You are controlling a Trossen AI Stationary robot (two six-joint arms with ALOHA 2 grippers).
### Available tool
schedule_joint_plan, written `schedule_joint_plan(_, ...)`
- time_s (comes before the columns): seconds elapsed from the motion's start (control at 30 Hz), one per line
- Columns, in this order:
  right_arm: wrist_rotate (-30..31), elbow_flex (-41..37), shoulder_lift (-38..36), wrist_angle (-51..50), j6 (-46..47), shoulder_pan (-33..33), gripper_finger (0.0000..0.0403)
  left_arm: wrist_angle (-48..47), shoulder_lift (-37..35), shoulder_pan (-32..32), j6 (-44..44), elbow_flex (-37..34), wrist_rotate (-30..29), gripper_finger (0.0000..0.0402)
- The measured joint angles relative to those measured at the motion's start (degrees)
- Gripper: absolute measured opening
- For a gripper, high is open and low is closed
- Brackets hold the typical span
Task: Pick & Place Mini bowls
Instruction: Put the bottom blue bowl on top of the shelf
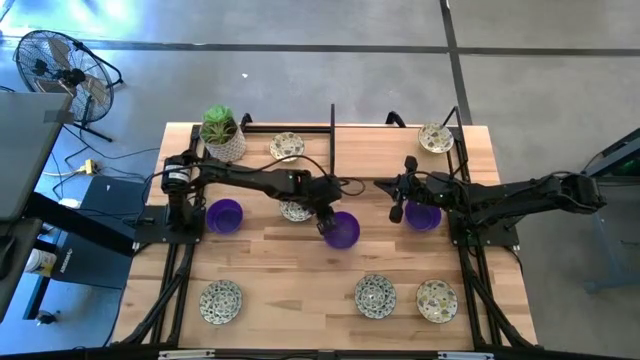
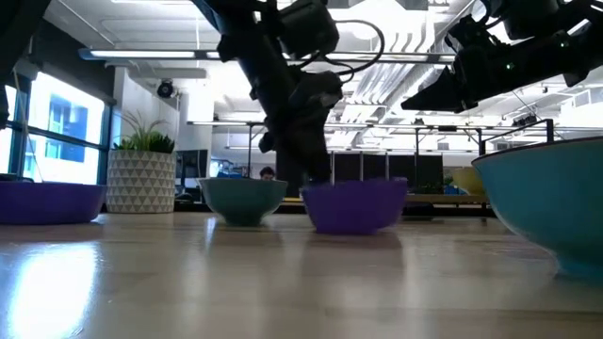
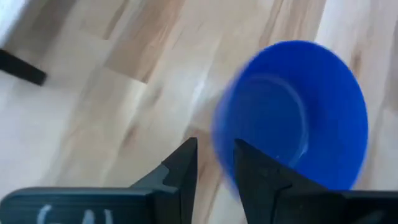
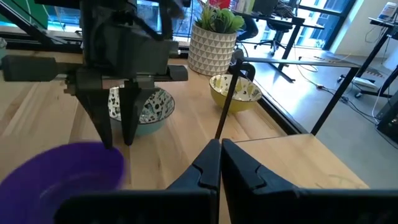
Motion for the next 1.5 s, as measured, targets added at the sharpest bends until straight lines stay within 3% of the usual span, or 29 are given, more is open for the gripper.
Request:
schedule_joint_plan(0.17, 0.0, 0.0, 0.0, 0.0, 0.2, 0.0, 0.0001, 0.3, -6.0, -0.8, 5.2, -1.1, -6.3, 0.0051)
schedule_joint_plan(0.27, 0.6, 0.0, 0.0, 0.0, 1.2, 0.0, 0.0001, 1.5, -10.1, -1.7, 6.1, -5.4, -10.2, 0.0009)
schedule_joint_plan(0.67, 3.2, 2.3, 0.3, -4.3, 2.3, 3.9, 0.0000, 37.1, -29.4, -1.9, 3.4, -36.4, -10.4, 0.0001)
schedule_joint_plan(0.8, 4.1, 4.3, 1.3, -7.6, 3.6, 5.4, 0.0000, 43.8, -33.8, -1.9, 3.2, -43.8, -11.0, 0.0001)
schedule_joint_plan(1.23, 4.9, 13.5, 8.1, -18.6, 7.7, 9.2, 0.0002, 61.0, -38.2, -1.9, 10.8, -55.7, -9.1, 0.0001)
schedule_joint_plan(1.5, 3.0, 23.2, 15.8, -28.4, 7.8, 11.0, 0.0045, 71.2, -38.2, -1.9, 13.4, -60.7, -6.6, 0.0001)
